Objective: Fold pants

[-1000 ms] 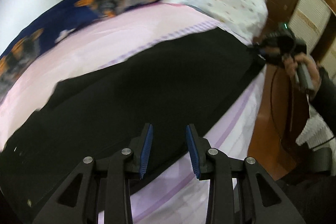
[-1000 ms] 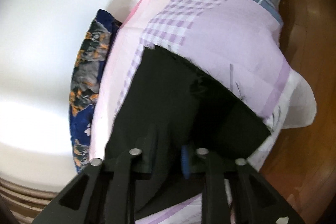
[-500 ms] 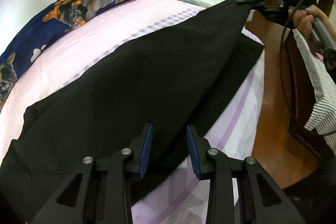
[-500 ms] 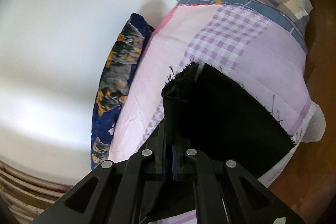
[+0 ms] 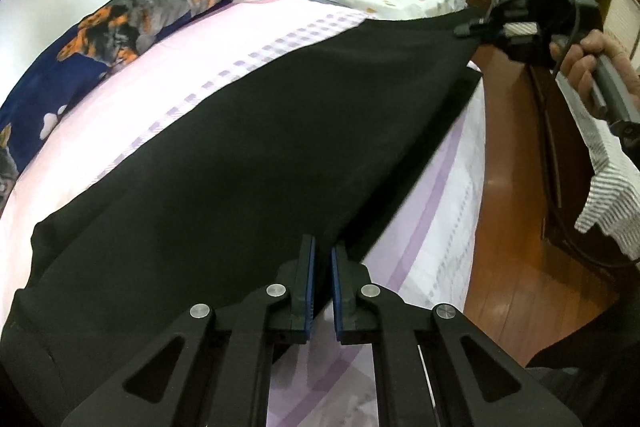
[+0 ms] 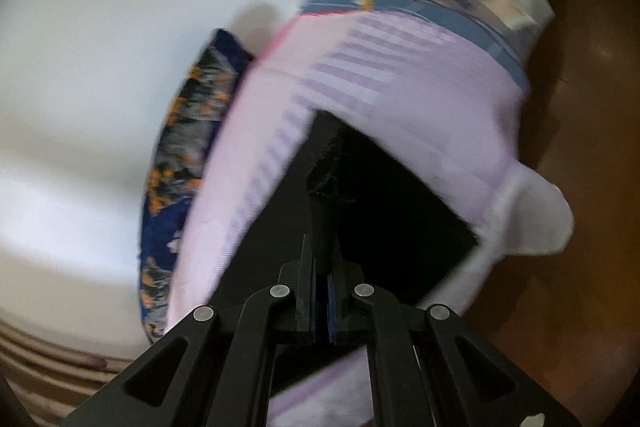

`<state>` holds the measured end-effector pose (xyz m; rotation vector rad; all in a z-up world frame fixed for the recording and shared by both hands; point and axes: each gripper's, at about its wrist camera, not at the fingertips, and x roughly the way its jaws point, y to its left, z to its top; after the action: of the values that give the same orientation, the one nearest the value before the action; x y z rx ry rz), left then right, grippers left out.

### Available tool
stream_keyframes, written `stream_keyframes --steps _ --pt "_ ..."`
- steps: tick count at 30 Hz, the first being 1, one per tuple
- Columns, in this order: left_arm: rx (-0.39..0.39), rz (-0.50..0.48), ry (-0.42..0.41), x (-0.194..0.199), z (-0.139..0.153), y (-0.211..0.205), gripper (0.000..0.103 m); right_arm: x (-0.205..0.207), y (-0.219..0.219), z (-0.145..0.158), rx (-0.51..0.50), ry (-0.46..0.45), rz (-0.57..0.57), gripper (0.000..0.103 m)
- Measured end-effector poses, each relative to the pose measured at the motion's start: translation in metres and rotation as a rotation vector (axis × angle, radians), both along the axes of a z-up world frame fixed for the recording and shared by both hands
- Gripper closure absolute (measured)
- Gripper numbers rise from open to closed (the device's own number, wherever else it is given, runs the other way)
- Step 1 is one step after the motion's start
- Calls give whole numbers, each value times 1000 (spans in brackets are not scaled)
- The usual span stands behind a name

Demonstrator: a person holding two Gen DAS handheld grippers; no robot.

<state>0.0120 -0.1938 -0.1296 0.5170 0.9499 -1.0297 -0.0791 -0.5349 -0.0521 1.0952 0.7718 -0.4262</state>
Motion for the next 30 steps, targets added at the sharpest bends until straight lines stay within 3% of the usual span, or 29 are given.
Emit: stream_keyframes --steps 8,10,13,15,18,20,24,26,30 --pt "33 -6 -9 -8 -6 -4 95 -21 -10 -32 5 112 -82 94" --pt "28 5 8 -8 -3 -4 86 -28 -14 -32 0 111 -97 94" --pt "-23 9 73 -5 6 -2 82 -39 -18 -32 -17 136 -121 94" --pt "-70 15 55 -5 19 3 76 -40 -18 -29 -27 143 -118 94" --pt "-108 73 24 4 33 14 61 -36 -14 -16 -138 230 -116 93" --pt "-128 146 19 19 42 29 59 -30 -11 -6 -205 265 -103 92" --pt "-129 330 8 54 54 69 56 -3 9 19 -273 215 5 83" --pt "-118 435 -1 73 58 97 56 19 24 27 -277 181 100 78" --pt "-73 582 -24 98 59 144 56 82 76 34 -273 132 347 78"
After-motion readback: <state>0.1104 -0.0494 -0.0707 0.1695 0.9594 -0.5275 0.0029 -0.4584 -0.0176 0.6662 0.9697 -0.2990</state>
